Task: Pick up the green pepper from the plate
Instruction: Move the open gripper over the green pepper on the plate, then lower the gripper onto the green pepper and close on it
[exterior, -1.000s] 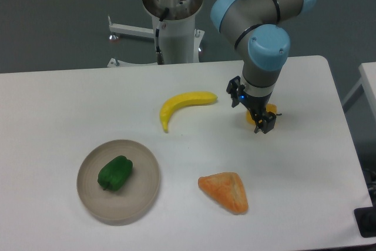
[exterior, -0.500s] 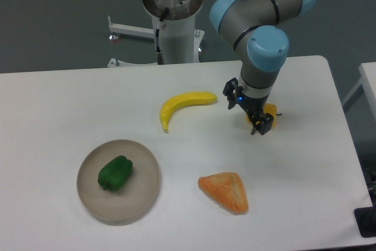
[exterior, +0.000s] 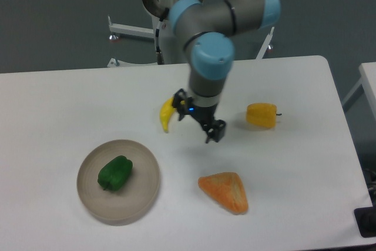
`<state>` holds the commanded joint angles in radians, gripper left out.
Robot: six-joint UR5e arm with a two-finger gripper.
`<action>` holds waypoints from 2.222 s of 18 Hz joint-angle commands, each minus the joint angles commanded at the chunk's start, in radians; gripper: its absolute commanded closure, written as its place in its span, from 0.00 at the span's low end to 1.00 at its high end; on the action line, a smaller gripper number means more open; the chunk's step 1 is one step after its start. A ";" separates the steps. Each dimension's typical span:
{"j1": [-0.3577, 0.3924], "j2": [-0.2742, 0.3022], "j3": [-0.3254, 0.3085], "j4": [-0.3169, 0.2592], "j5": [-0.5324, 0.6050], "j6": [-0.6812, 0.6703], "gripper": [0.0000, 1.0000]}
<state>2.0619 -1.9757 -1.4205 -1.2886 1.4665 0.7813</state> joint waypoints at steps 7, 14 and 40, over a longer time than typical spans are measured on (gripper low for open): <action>-0.080 -0.100 0.054 0.110 -0.133 -0.261 0.00; -0.115 -0.141 0.071 0.115 -0.135 -0.355 0.00; -0.160 -0.157 0.060 0.245 -0.031 -0.338 1.00</action>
<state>1.9021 -2.1325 -1.3606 -1.0431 1.4356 0.4433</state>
